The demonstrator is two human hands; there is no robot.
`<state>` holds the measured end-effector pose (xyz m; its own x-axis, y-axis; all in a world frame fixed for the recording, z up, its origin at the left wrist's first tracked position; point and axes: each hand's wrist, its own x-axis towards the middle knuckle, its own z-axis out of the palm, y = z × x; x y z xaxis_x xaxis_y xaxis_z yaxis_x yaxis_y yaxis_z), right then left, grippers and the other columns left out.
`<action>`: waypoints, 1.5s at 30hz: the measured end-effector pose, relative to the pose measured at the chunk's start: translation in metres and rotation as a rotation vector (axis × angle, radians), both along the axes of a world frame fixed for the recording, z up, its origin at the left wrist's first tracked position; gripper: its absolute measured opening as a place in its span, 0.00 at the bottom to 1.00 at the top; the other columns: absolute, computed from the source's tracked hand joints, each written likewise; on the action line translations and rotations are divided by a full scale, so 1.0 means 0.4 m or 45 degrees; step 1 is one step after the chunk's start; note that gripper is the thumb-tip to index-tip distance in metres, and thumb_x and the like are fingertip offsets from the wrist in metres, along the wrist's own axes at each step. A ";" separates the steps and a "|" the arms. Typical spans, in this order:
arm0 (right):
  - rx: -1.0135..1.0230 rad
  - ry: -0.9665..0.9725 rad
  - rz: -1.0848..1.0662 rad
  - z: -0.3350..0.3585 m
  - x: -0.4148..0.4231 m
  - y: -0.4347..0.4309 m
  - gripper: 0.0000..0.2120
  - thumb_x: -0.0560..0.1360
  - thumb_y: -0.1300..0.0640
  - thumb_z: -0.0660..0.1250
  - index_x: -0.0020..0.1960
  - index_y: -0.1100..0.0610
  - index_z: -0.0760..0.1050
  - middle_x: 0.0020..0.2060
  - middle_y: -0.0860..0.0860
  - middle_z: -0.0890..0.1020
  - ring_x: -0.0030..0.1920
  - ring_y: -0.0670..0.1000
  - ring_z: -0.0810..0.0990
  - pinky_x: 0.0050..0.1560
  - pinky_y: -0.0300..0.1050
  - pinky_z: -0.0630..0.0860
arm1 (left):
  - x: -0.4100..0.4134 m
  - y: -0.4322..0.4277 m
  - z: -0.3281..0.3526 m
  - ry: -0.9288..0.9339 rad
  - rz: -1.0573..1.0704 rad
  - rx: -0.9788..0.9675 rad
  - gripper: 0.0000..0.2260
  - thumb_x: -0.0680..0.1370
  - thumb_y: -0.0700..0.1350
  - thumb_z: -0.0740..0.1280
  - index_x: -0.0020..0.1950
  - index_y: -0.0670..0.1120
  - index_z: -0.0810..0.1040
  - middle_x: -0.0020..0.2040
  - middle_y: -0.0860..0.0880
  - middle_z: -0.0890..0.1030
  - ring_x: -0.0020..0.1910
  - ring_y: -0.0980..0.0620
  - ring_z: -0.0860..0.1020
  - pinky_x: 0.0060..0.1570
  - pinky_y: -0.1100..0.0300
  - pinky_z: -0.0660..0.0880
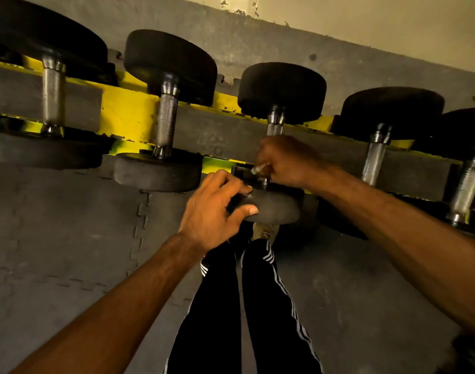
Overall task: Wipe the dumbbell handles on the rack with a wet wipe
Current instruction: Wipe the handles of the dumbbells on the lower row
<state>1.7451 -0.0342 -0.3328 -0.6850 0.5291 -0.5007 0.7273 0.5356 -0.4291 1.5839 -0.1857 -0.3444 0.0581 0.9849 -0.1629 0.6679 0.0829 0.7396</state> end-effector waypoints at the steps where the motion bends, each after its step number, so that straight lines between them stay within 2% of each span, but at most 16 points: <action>1: 0.103 -0.023 -0.086 -0.012 -0.002 0.017 0.06 0.79 0.58 0.66 0.51 0.57 0.81 0.48 0.54 0.77 0.50 0.54 0.78 0.46 0.43 0.68 | -0.003 0.003 0.001 -0.010 -0.003 -0.006 0.18 0.73 0.59 0.71 0.56 0.49 0.81 0.53 0.52 0.76 0.56 0.49 0.76 0.46 0.49 0.79; 4: 0.337 -0.028 -0.328 -0.019 0.002 0.018 0.09 0.80 0.58 0.66 0.58 0.58 0.78 0.52 0.54 0.76 0.52 0.53 0.76 0.44 0.38 0.66 | -0.005 0.006 0.003 -0.035 -0.003 -0.005 0.18 0.73 0.60 0.71 0.56 0.50 0.81 0.53 0.53 0.76 0.55 0.49 0.77 0.46 0.48 0.79; 8: 0.103 -0.004 0.073 0.007 0.005 -0.016 0.02 0.78 0.63 0.65 0.50 0.60 0.74 0.48 0.55 0.71 0.45 0.53 0.72 0.42 0.44 0.64 | -0.005 0.006 -0.001 -0.052 0.005 -0.012 0.18 0.73 0.60 0.71 0.56 0.50 0.81 0.53 0.53 0.76 0.56 0.49 0.77 0.46 0.48 0.79; 10: 0.157 0.032 -0.082 -0.007 0.012 0.018 0.05 0.80 0.56 0.65 0.49 0.58 0.76 0.47 0.51 0.73 0.45 0.49 0.72 0.42 0.43 0.65 | -0.004 0.005 -0.002 -0.053 0.010 -0.021 0.18 0.73 0.61 0.71 0.56 0.51 0.81 0.53 0.54 0.76 0.56 0.50 0.76 0.45 0.48 0.79; 13: 0.305 0.097 -0.439 -0.024 0.032 0.018 0.11 0.80 0.54 0.65 0.58 0.56 0.81 0.54 0.53 0.78 0.52 0.52 0.76 0.50 0.46 0.73 | -0.003 0.007 -0.002 -0.053 0.014 -0.027 0.18 0.72 0.61 0.70 0.56 0.51 0.81 0.53 0.54 0.76 0.56 0.51 0.76 0.45 0.49 0.79; 16: 0.192 0.150 -0.401 -0.002 0.053 -0.054 0.10 0.80 0.51 0.65 0.50 0.55 0.81 0.46 0.51 0.79 0.46 0.49 0.75 0.46 0.43 0.68 | -0.005 0.008 -0.004 -0.051 0.013 -0.031 0.19 0.72 0.62 0.71 0.55 0.51 0.82 0.52 0.54 0.76 0.55 0.50 0.76 0.45 0.48 0.79; 18: 0.075 0.084 -0.413 -0.004 0.064 -0.068 0.07 0.78 0.51 0.67 0.51 0.54 0.81 0.45 0.50 0.81 0.45 0.49 0.78 0.46 0.43 0.72 | -0.006 0.008 -0.008 -0.060 0.014 -0.030 0.19 0.72 0.62 0.71 0.55 0.50 0.82 0.52 0.54 0.76 0.55 0.50 0.76 0.45 0.48 0.79; 23: 0.080 0.398 -1.124 -0.049 0.051 -0.040 0.06 0.75 0.56 0.72 0.48 0.47 0.78 0.45 0.42 0.80 0.45 0.40 0.78 0.48 0.37 0.75 | -0.007 0.007 -0.012 -0.073 0.011 -0.007 0.18 0.72 0.61 0.72 0.54 0.50 0.81 0.51 0.54 0.76 0.54 0.50 0.76 0.46 0.49 0.78; 25: -0.029 0.433 -1.259 -0.058 0.053 -0.059 0.06 0.74 0.56 0.73 0.45 0.47 0.77 0.44 0.41 0.81 0.45 0.40 0.79 0.48 0.37 0.76 | -0.007 0.009 -0.013 -0.078 0.007 -0.007 0.18 0.72 0.61 0.72 0.55 0.50 0.81 0.51 0.53 0.76 0.54 0.50 0.76 0.46 0.49 0.78; 29: -0.381 0.148 -1.319 -0.057 0.082 -0.078 0.03 0.72 0.60 0.75 0.43 0.56 0.81 0.38 0.49 0.84 0.40 0.45 0.83 0.42 0.40 0.81 | -0.009 0.009 -0.016 -0.091 -0.012 0.015 0.18 0.73 0.60 0.72 0.54 0.49 0.81 0.51 0.53 0.76 0.54 0.49 0.76 0.46 0.48 0.78; 31: -0.622 0.239 -1.523 -0.058 0.079 -0.056 0.05 0.73 0.65 0.72 0.44 0.56 0.81 0.36 0.48 0.84 0.38 0.47 0.84 0.36 0.36 0.80 | -0.009 0.009 -0.017 -0.091 -0.012 0.019 0.18 0.73 0.61 0.72 0.54 0.49 0.82 0.51 0.53 0.76 0.54 0.49 0.76 0.45 0.47 0.78; 34: -0.751 0.454 -1.760 -0.072 0.075 -0.017 0.09 0.74 0.67 0.71 0.45 0.53 0.80 0.41 0.48 0.84 0.47 0.51 0.84 0.52 0.45 0.81 | -0.008 0.009 -0.020 -0.093 -0.008 0.021 0.18 0.73 0.61 0.72 0.54 0.49 0.81 0.51 0.53 0.76 0.53 0.49 0.76 0.45 0.48 0.78; 36: -0.789 0.468 -1.684 -0.079 0.082 -0.017 0.12 0.73 0.66 0.72 0.45 0.49 0.79 0.45 0.47 0.83 0.52 0.51 0.82 0.59 0.48 0.78 | -0.008 0.007 -0.023 -0.100 -0.001 0.025 0.18 0.73 0.61 0.72 0.54 0.49 0.81 0.51 0.53 0.76 0.53 0.49 0.76 0.46 0.48 0.78; 40: -0.832 0.238 -1.521 -0.104 0.108 -0.039 0.12 0.70 0.66 0.75 0.45 0.50 0.82 0.47 0.50 0.86 0.50 0.49 0.84 0.58 0.49 0.80 | -0.006 0.005 -0.026 -0.106 0.011 0.047 0.18 0.73 0.60 0.73 0.54 0.48 0.82 0.51 0.52 0.76 0.53 0.48 0.76 0.47 0.48 0.77; 42: -0.906 0.256 -1.541 -0.110 0.109 -0.026 0.10 0.72 0.68 0.73 0.46 0.53 0.82 0.48 0.53 0.86 0.47 0.48 0.85 0.55 0.47 0.81 | -0.004 0.005 -0.025 -0.098 0.022 0.044 0.18 0.72 0.60 0.73 0.54 0.48 0.82 0.51 0.51 0.76 0.53 0.48 0.76 0.46 0.48 0.78; 45: -1.037 0.454 -1.729 -0.124 0.099 -0.001 0.10 0.76 0.69 0.67 0.50 0.55 0.81 0.46 0.51 0.86 0.51 0.51 0.85 0.58 0.48 0.80 | -0.002 0.004 -0.025 -0.095 0.029 0.029 0.18 0.72 0.60 0.73 0.54 0.49 0.82 0.51 0.52 0.76 0.54 0.48 0.75 0.47 0.49 0.78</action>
